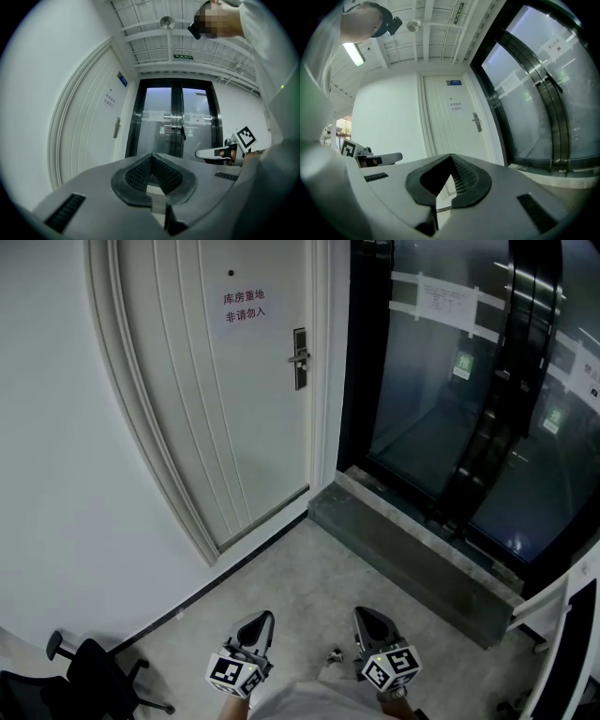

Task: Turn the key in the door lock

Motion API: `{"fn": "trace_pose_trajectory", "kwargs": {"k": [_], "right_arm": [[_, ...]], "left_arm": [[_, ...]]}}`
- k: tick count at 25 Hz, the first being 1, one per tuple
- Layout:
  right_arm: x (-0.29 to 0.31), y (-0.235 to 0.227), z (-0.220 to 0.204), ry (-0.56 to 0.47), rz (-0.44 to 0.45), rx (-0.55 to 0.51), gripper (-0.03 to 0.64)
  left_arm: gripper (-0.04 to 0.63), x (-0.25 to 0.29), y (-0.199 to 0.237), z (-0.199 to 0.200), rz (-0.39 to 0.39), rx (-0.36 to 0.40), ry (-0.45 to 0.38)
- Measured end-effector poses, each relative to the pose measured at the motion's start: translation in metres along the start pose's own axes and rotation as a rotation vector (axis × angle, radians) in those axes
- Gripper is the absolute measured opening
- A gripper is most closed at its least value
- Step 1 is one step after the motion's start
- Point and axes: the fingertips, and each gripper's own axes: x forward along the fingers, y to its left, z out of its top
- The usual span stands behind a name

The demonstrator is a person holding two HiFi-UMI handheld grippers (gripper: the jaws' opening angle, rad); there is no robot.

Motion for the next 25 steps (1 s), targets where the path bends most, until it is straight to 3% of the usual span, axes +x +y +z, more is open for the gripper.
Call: {"fn": "trace_pose_trajectory", "kwargs": {"k": [3, 8, 14, 17, 25], "right_arm": [[0.024, -0.025, 0.013, -0.011, 0.047, 0.012, 0.0], [0.061, -0.07, 0.03, 0.008, 0.086, 0.013, 0.0], [0.082, -0.112, 0.041, -0.004, 0.15, 0.033, 0.0], [0.088, -0.13, 0.045, -0.007, 0.136, 0.035, 0.0], [0.129, -0.169, 0.035, 0.046, 0.085, 0.028, 0.0]], "left_arm": [[0.003, 0.034, -0.005, 0.01, 0.01, -0.005, -0.028], [0.003, 0.097, -0.015, 0.012, -0.066, 0.052, 0.014], [0.003, 0.141, -0.02, 0.01, 0.007, 0.057, -0.005], [0.003, 0.159, -0.018, 0.001, 0.014, 0.025, 0.01], [0.004, 0.196, 0.022, -0.006, -0.002, 0.032, 0.045]]}}
